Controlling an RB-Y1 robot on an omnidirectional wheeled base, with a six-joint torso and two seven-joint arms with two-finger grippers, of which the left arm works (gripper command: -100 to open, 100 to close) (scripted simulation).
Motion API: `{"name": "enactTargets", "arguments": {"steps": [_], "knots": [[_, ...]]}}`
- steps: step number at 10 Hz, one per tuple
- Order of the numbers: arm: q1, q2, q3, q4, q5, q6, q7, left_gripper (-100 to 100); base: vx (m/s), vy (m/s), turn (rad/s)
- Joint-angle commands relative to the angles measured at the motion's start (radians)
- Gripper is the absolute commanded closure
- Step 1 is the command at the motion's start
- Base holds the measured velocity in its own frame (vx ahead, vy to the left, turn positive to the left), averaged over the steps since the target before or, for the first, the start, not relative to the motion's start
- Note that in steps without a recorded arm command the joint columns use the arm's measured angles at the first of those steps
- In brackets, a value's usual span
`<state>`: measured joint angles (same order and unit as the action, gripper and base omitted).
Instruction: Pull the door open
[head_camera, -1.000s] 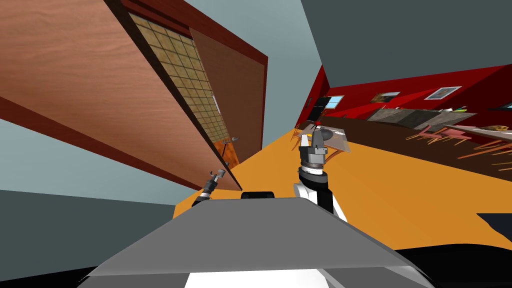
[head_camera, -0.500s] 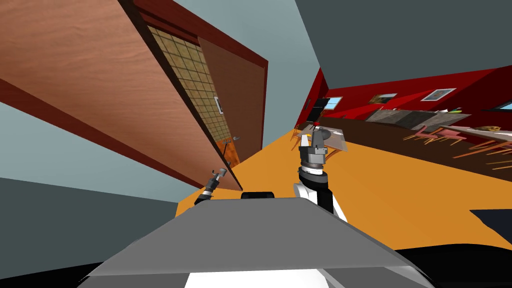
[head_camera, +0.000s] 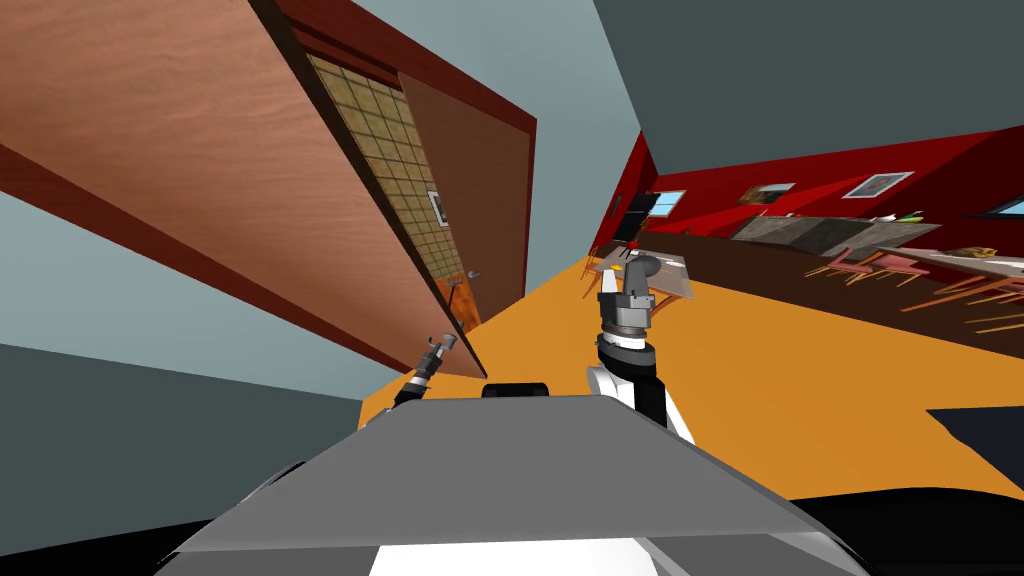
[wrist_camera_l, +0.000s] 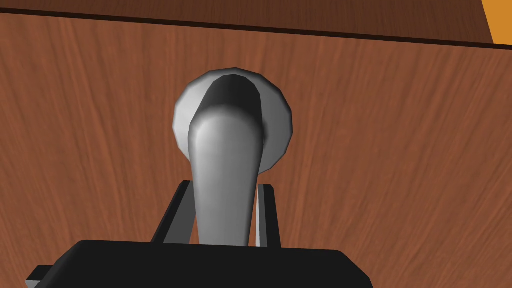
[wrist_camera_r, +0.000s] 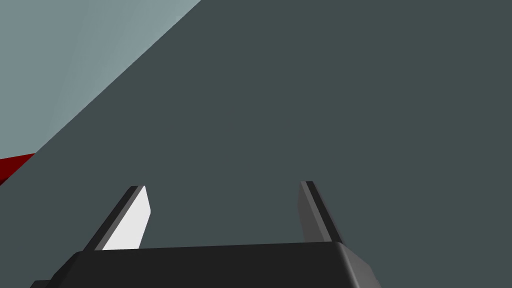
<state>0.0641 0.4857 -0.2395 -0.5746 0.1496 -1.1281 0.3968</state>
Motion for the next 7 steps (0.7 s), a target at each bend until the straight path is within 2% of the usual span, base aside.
{"name": "enactTargets", "arguments": {"steps": [1, 4, 5, 6, 7], "knots": [[-0.011, 0.000, -0.028, 0.001, 0.004, 0.001, 0.001, 100, -0.102, 0.060, -0.021], [-0.050, 0.007, -0.074, 0.021, 0.024, 0.005, -0.004, 100, -0.087, 0.084, -0.007], [-0.050, 0.001, -0.066, 0.039, 0.018, -0.004, -0.001, 100, -0.027, 0.046, -0.032], [-0.066, -0.008, -0.065, 0.054, 0.005, -0.004, 0.002, 100, -0.111, -0.007, -0.116], [-0.074, -0.012, -0.062, 0.060, -0.002, -0.003, 0.003, 100, -0.217, 0.012, -0.107]]}}
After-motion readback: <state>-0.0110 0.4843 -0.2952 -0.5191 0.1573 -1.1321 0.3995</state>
